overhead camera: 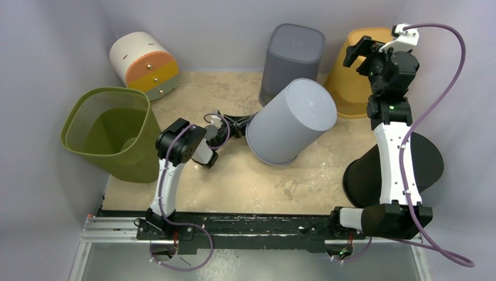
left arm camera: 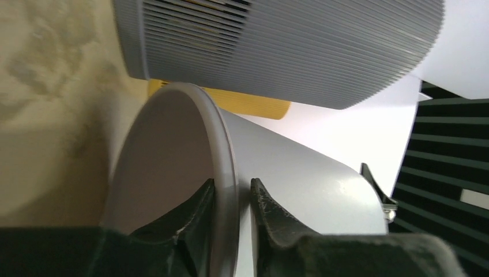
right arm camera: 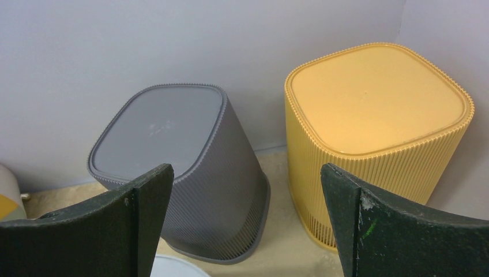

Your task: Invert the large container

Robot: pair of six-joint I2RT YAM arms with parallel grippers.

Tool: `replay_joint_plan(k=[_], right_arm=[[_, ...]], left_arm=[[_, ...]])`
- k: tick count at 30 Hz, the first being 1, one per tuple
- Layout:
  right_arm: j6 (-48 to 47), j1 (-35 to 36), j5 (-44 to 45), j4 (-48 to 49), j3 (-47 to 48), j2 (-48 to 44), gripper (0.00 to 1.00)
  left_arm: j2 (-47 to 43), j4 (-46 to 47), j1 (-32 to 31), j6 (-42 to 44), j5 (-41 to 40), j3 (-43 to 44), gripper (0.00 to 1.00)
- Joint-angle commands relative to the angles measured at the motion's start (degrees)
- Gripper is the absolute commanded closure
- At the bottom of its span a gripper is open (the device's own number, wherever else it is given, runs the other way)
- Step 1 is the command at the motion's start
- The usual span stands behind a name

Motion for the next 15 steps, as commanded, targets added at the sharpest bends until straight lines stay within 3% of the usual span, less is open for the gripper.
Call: replay_joint_plan(k=[1,4,10,15], right_arm=[[-0.1,-0.3,-0.9,3.3,0.2,-1.1,0.00],[-0.2,-0.3,-1.0,3.3,-0.2,-1.2,0.00],[0.1,-0.3,-2.1,3.1,-0.8,-1.1,0.00],[0.0,-0.3,-2.8,2.7,-1.0,-1.2,0.00]], left_arm=[[2.8,10.8,1.6,5.9,4.7,0.0,0.69],[4.0,10.8,2.9,6.8,5.8,-0.6,0.55],[4.3,10.3,5.4,9.5,8.0,-2.1,0.49],[-1.8,-5.7,6.7,21.5,10.9,-3.8,0.45]])
